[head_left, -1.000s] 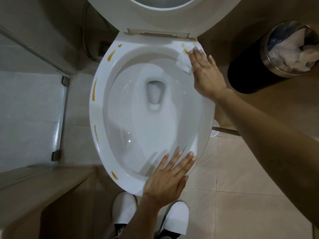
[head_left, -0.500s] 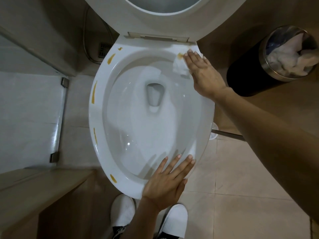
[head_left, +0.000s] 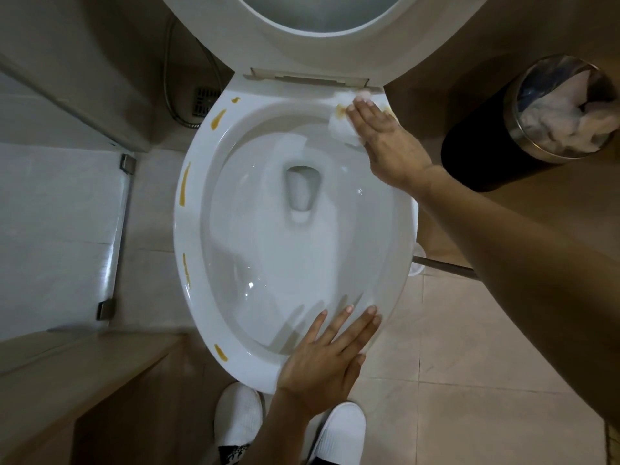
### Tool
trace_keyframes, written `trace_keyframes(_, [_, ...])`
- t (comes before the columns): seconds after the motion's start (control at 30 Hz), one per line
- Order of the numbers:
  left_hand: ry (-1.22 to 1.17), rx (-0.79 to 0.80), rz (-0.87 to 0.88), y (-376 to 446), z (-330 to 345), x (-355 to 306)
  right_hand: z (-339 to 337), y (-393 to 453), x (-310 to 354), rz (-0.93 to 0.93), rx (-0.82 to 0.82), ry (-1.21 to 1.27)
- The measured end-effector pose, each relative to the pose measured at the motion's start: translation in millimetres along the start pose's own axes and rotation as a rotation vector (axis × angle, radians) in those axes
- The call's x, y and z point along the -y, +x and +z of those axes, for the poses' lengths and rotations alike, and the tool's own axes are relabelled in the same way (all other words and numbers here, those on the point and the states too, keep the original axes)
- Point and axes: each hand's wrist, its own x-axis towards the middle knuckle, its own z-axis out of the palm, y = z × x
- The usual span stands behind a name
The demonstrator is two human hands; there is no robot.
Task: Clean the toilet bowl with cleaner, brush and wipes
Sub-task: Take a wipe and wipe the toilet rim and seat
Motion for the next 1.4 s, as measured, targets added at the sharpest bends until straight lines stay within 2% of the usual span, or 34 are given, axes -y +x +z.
trace_keyframes(0.2, [0.006, -0.008, 0.004, -0.5, 2.2, 0.1, 3.4, -41.8, -4.7, 0.114, -0.015, 0.101])
trace_keyframes(0.53, [0.01, -0.016, 0.012, 0.8, 0.5, -0.1, -4.6, -19.2, -0.7, 0.162, -0.005, 0.133])
trace_keyframes(0.87, [0.061, -0.009, 0.007, -0.5, 3.2, 0.6, 17.1, -105.7, 13.3, 0.233, -0.074, 0.264])
trace_keyframes(1.23, [0.079, -0.065, 0.024, 0.1, 6.2, 0.2, 37.7, -203.0, 50.8, 0.202, -0.035, 0.337])
trace_keyframes(1.4, [0.096, -0.073, 0.027, -0.3, 7.4, 0.7, 42.5, -222.5, 59.4, 0.199, 0.019, 0.341])
